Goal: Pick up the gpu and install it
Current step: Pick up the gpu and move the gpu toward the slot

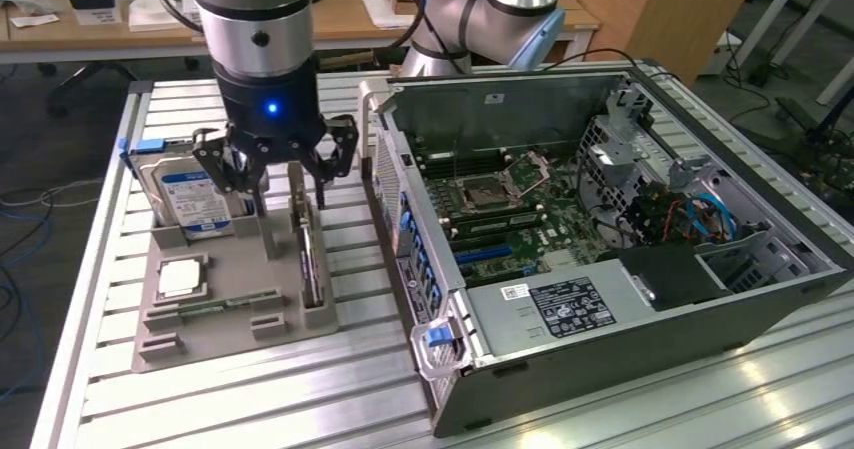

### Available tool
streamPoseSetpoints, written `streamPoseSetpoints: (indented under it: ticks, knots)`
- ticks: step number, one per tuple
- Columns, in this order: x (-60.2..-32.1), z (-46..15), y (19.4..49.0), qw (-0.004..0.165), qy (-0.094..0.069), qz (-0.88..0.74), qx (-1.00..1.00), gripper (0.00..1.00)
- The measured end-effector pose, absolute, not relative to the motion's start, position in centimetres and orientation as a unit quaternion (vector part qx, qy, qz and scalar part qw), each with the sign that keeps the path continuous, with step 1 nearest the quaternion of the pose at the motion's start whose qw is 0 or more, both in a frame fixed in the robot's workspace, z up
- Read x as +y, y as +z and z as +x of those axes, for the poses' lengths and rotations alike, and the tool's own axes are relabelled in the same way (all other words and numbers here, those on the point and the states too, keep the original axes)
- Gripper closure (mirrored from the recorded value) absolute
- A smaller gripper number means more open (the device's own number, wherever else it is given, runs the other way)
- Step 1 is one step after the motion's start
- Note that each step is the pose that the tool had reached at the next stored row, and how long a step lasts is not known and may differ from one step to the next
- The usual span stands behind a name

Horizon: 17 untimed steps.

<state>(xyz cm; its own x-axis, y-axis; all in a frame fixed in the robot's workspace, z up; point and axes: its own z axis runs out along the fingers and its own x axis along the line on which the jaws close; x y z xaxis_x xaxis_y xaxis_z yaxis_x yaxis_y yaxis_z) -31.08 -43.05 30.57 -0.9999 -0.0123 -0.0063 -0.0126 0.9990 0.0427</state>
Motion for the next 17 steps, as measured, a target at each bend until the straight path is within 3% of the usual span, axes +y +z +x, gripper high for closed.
streamPoseSetpoints:
  ticks: [17]
  knots:
    - [-43.3,-30.5,27.5,0.003,0.021,-0.005,1.0,0.35]
